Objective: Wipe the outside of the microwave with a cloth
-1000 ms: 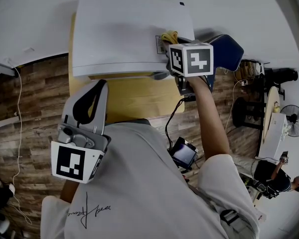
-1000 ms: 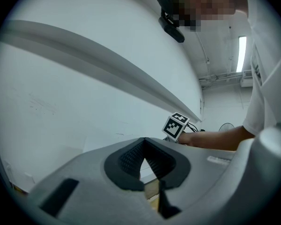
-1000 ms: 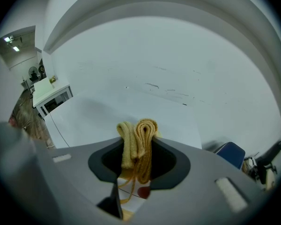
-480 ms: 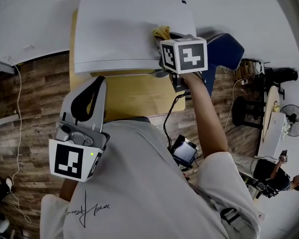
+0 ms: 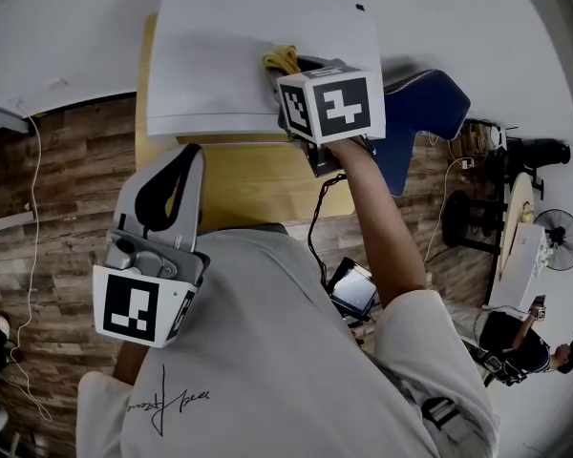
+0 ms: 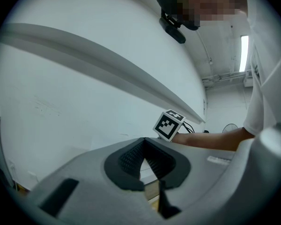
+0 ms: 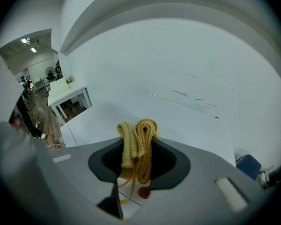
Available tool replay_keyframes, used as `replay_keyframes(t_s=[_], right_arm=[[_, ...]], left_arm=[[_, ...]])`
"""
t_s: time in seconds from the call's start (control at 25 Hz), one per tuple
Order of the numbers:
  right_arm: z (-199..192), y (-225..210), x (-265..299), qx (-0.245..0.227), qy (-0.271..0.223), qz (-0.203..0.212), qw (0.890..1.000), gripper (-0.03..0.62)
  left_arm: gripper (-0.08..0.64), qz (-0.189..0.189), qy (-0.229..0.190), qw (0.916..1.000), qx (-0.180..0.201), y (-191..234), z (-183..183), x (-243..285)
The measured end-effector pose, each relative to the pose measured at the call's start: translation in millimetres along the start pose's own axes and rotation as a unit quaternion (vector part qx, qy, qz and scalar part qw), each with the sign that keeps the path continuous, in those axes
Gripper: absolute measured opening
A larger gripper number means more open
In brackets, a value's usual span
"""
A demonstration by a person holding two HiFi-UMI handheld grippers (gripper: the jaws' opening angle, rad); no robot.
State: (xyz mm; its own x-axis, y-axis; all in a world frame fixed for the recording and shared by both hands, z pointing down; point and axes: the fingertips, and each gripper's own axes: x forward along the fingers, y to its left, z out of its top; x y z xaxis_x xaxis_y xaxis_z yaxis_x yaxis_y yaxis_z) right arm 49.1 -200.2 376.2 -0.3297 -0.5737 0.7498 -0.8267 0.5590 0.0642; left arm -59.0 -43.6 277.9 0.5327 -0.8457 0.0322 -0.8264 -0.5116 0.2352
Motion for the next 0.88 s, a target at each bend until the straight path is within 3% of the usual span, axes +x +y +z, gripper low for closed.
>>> replay_keyframes(t_s=[0.88], right_arm=[[38,85,25,-0.034,-0.014,0.074,0.997,0.129]], left_arm=[[-0.003,0.061,-0.017,0.998,-0.004,23,6,-31]])
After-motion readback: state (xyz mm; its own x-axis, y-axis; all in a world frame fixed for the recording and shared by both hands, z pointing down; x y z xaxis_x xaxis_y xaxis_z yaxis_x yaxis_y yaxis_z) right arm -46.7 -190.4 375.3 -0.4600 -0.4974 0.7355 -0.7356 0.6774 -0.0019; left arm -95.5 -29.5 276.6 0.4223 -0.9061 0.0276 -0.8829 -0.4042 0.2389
